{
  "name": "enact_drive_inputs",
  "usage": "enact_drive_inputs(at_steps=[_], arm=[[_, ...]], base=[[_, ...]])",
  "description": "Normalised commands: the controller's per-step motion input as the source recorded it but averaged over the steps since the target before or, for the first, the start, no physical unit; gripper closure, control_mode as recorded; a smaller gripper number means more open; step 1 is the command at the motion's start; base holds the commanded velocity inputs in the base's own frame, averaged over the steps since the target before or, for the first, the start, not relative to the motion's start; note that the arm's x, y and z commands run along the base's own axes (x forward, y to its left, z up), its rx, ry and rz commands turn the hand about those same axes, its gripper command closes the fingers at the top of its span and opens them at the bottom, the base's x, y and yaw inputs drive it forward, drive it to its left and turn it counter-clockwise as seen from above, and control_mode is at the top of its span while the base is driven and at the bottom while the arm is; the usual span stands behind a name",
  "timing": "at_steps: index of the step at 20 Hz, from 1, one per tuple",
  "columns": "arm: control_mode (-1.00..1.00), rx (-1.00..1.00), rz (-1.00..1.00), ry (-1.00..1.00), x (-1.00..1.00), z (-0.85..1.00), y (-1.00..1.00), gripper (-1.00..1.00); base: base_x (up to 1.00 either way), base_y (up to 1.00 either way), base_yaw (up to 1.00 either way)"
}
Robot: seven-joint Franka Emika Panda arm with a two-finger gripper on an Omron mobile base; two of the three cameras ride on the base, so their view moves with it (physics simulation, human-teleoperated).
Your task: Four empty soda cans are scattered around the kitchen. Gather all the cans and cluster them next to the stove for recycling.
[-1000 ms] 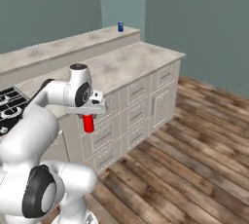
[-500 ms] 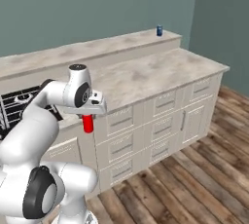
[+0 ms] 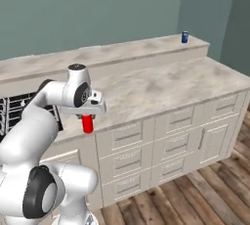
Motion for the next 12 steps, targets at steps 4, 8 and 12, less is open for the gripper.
enact_drive_inputs(at_steps=[4, 8, 12], arm=[[1.0, 0.0, 0.0, 0.0, 0.0, 0.0, 0.0, 1.0], [1.0, 0.0, 0.0, 0.0, 0.0, 0.0, 0.0, 1.0], [1.0, 0.0, 0.0, 0.0, 0.0, 0.0, 0.0, 1.0]], base=[[0.37, -0.28, 0.38], [0.48, -0.19, 0.45], [0.48, -0.26, 0.37]])
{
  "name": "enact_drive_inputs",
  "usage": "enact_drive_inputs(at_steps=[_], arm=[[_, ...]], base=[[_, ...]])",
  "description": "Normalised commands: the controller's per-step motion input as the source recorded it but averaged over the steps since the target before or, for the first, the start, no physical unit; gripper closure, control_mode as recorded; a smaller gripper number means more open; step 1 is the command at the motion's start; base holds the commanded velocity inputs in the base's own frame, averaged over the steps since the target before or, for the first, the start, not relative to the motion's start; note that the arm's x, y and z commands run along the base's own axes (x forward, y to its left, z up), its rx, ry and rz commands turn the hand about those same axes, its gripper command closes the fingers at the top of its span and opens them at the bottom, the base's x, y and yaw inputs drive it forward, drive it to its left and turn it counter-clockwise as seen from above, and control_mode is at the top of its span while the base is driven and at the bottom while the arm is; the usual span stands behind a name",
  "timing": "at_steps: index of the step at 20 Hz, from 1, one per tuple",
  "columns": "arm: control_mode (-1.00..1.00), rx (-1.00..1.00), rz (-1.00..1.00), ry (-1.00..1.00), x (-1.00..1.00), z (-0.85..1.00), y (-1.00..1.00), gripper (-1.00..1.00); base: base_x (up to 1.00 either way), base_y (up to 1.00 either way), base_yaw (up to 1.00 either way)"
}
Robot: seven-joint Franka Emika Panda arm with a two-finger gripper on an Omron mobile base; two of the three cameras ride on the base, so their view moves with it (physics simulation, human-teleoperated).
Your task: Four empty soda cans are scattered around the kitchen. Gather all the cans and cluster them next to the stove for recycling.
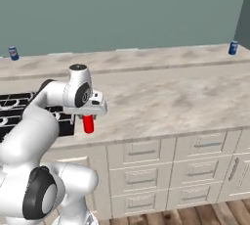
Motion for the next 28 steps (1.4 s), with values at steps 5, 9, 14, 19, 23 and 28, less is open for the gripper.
enact_drive_inputs(at_steps=[5, 9, 14, 19, 23, 28], arm=[[1.0, 0.0, 0.0, 0.0, 0.0, 0.0, 0.0, 1.0], [1.0, 0.0, 0.0, 0.0, 0.0, 0.0, 0.0, 1.0], [1.0, 0.0, 0.0, 0.0, 0.0, 0.0, 0.0, 1.0], [1.0, 0.0, 0.0, 0.0, 0.0, 0.0, 0.0, 1.0], [1.0, 0.0, 0.0, 0.0, 0.0, 0.0, 0.0, 1.0], [1.0, 0.0, 0.0, 0.0, 0.0, 0.0, 0.0, 1.0]], base=[[0.49, -0.34, 0.19], [0.38, -0.43, 0.11], [0.45, -0.2, 0.17], [0.46, 0.01, 0.25], [0.35, 0.0, 0.28], [0.01, 0.0, 0.01]])
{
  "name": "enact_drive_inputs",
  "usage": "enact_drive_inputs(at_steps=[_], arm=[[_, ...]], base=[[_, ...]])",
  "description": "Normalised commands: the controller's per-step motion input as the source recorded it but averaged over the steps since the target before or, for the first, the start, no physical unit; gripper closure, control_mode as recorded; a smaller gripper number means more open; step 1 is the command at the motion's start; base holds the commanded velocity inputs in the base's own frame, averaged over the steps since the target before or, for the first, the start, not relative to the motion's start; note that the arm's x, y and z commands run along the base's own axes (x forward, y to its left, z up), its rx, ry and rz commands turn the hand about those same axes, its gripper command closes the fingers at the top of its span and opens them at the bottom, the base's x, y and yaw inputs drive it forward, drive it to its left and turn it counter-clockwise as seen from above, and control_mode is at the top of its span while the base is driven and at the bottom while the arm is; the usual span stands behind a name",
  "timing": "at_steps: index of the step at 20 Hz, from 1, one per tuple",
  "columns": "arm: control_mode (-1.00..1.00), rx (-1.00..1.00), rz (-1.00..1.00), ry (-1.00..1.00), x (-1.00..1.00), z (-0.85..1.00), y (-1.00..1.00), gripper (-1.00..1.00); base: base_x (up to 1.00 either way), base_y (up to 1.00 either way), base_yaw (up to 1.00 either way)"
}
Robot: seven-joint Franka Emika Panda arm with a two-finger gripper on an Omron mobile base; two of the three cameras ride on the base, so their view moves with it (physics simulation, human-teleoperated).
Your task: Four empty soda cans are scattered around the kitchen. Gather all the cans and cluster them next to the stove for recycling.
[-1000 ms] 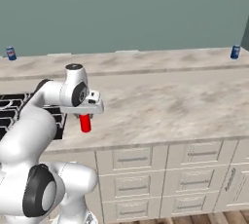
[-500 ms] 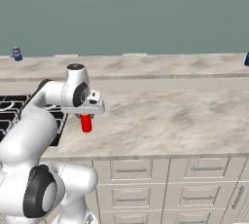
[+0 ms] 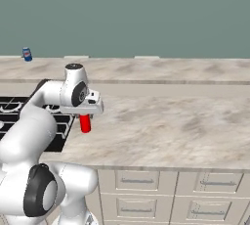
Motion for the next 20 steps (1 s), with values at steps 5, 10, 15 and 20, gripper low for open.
enact_drive_inputs(at_steps=[5, 10, 15, 20], arm=[[1.0, 0.0, 0.0, 0.0, 0.0, 0.0, 0.0, 1.0], [1.0, 0.0, 0.0, 0.0, 0.0, 0.0, 0.0, 1.0], [-1.0, 0.0, 0.0, -0.06, 0.26, -0.01, 0.12, 1.0], [-1.0, 0.0, 0.0, -0.14, 0.5, -0.03, 0.16, 1.0]], base=[[0.0, 0.0, 0.0], [0.0, 0.01, 0.0], [0.01, 0.02, 0.0], [0.0, 0.0, 0.0]])
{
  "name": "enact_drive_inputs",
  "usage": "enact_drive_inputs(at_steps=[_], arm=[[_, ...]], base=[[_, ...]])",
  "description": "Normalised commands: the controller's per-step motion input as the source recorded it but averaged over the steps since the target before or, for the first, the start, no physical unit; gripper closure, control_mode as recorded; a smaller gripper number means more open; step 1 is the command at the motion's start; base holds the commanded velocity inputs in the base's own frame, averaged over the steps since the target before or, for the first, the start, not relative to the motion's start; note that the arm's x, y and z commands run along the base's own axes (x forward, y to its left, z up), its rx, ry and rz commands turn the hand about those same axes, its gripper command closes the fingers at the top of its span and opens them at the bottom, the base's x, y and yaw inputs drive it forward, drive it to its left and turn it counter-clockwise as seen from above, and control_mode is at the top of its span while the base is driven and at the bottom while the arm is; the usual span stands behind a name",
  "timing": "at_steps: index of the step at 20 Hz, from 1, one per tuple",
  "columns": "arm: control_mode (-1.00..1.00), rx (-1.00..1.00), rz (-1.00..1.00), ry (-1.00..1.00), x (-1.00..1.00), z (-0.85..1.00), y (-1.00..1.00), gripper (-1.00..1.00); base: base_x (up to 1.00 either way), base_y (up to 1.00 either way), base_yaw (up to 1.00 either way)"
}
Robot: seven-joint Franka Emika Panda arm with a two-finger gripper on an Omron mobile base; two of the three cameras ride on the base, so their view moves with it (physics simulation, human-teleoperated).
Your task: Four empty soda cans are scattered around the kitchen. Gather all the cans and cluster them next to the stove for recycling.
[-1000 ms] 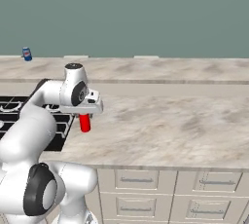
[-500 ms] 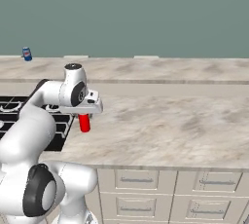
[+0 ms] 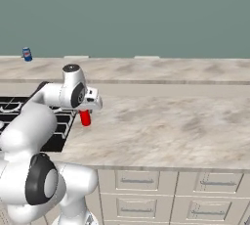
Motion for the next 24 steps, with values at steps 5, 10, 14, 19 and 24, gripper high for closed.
enact_drive_inputs(at_steps=[5, 10, 14, 19, 24], arm=[[-1.0, 0.1, 0.0, -0.01, 0.39, -0.16, 0.15, 1.0], [-1.0, 0.07, 0.0, 0.0, 0.15, -0.29, 0.16, 1.0], [-1.0, 0.0, 0.0, 0.0, 0.03, -0.31, 0.1, 1.0], [-1.0, 0.0, 0.0, 0.0, 0.0, -0.22, 0.07, 1.0], [-1.0, 0.0, 0.0, 0.0, 0.01, -0.17, 0.03, 1.0]], base=[[0.0, 0.0, 0.0], [0.0, 0.0, 0.0], [0.0, 0.0, 0.0], [0.0, 0.0, 0.0], [0.0, 0.0, 0.0]])
